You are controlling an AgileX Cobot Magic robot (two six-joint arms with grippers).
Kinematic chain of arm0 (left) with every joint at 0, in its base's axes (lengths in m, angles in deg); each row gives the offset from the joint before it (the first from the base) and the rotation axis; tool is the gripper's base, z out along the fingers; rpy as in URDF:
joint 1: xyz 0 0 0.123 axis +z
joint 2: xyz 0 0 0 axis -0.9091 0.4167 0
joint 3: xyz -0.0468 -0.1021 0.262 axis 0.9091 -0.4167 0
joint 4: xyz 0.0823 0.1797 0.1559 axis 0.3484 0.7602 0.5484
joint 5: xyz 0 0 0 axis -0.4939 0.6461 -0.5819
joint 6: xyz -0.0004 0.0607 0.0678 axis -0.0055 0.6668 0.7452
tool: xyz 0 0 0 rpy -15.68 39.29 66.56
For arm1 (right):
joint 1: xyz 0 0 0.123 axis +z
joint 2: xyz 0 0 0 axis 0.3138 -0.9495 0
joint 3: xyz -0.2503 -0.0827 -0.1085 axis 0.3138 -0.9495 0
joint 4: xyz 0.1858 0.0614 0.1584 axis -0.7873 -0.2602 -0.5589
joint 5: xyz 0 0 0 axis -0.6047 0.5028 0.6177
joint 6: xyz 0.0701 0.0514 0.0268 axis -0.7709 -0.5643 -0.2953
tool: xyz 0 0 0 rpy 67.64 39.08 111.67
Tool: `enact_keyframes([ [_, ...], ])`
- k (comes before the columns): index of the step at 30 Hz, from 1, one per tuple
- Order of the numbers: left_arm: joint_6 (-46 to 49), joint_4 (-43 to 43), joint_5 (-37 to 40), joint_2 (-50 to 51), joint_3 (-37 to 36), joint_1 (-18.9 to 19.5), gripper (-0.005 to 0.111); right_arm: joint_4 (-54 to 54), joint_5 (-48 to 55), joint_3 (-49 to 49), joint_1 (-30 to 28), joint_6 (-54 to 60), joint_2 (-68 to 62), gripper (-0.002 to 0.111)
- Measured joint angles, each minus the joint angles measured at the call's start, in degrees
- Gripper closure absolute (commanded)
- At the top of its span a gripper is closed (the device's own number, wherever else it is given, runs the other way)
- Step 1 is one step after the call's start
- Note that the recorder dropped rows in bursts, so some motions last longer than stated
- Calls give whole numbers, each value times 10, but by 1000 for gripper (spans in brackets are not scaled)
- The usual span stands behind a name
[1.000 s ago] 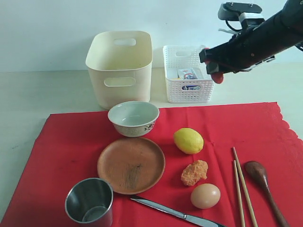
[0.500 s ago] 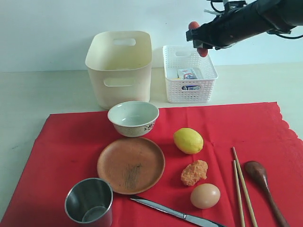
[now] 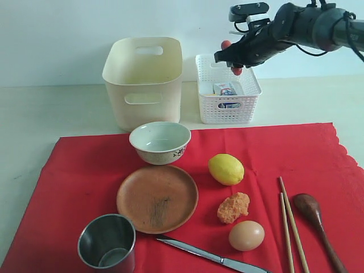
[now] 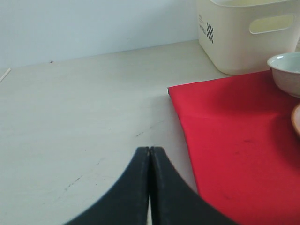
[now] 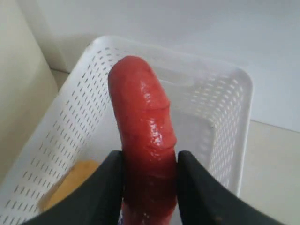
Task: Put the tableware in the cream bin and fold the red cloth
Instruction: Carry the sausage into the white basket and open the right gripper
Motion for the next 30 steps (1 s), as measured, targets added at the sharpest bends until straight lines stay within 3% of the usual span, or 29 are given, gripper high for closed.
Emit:
enact_keyframes([
  [11,0,0,0,0,0,0,107,-2,1,109,0,0,-94,105],
  [14,0,0,0,0,0,0,107,-2,0,109,0,15,-107,93],
  [22,0,0,0,0,0,0,107,-4,10,112,0,27,-106,47],
  [25,0,0,0,0,0,0,107,-4,31,112,0,27,-90,40],
  [30,0,0,0,0,0,0,107,-4,89,112,0,27,-40,41],
])
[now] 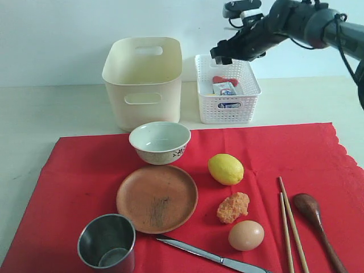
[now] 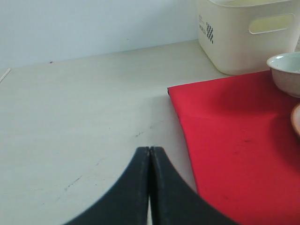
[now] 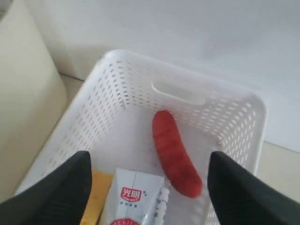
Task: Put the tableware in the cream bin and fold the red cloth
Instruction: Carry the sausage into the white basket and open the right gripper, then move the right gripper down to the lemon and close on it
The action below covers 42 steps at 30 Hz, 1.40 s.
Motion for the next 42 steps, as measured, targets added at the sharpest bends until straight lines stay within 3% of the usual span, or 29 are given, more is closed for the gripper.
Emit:
enact_keyframes([
  [17,0,0,0,0,0,0,107,108,333,1,0,-100,154,41],
  [25,0,0,0,0,0,0,107,91,338,-107,0,-124,225,41],
  [33,0,0,0,0,0,0,107,89,328,-314,0,-107,341,41],
  [39,0,0,0,0,0,0,107,80,164,-548,0,-85,498,41],
  [42,0,0,0,0,0,0,107,56,113,-600,0,-49,551,41],
])
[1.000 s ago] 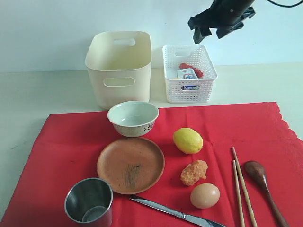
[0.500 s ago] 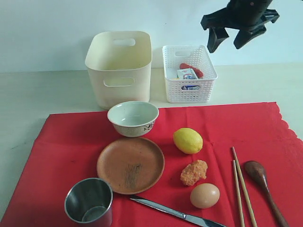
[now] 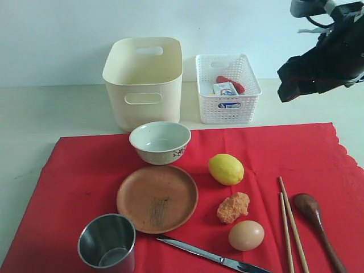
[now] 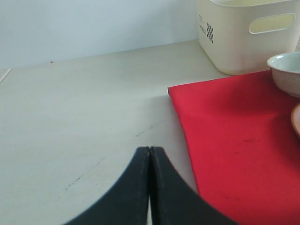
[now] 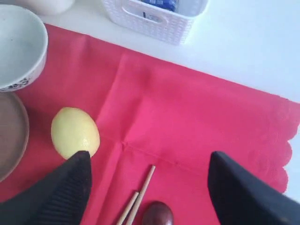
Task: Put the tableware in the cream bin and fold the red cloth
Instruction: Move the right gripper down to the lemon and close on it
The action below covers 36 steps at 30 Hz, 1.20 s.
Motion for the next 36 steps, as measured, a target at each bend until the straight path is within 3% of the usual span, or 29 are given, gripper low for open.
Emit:
enact_keyframes([
  [11,0,0,0,0,0,0,107,-207,15,-16,0,245,26,41],
  [17,0,0,0,0,0,0,107,-234,22,-34,0,333,-14,41],
  [27,0,0,0,0,0,0,107,-223,32,-34,1,347,-102,41],
  [36,0,0,0,0,0,0,107,-32,-22,-34,94,208,-159,41],
])
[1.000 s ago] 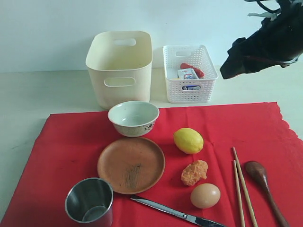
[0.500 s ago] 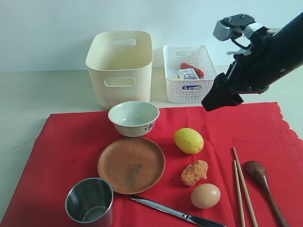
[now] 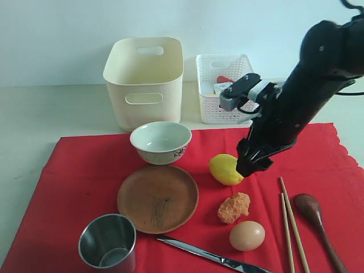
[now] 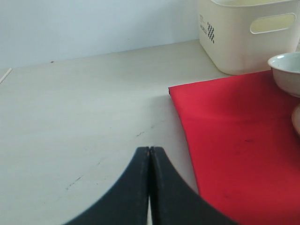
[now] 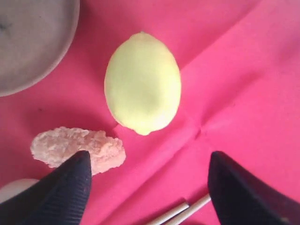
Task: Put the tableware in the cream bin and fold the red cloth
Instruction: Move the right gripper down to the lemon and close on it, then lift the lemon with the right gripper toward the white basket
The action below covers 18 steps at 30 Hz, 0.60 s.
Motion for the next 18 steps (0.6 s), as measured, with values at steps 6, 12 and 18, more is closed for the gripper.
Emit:
enact_keyframes([
  [6,0,0,0,0,0,0,107,69,-38,0,44,-104,-22,40],
  [12,0,0,0,0,0,0,107,74,-82,-2,49,-164,-24,38],
  [18,0,0,0,0,0,0,107,74,-96,-2,50,-170,-38,27],
])
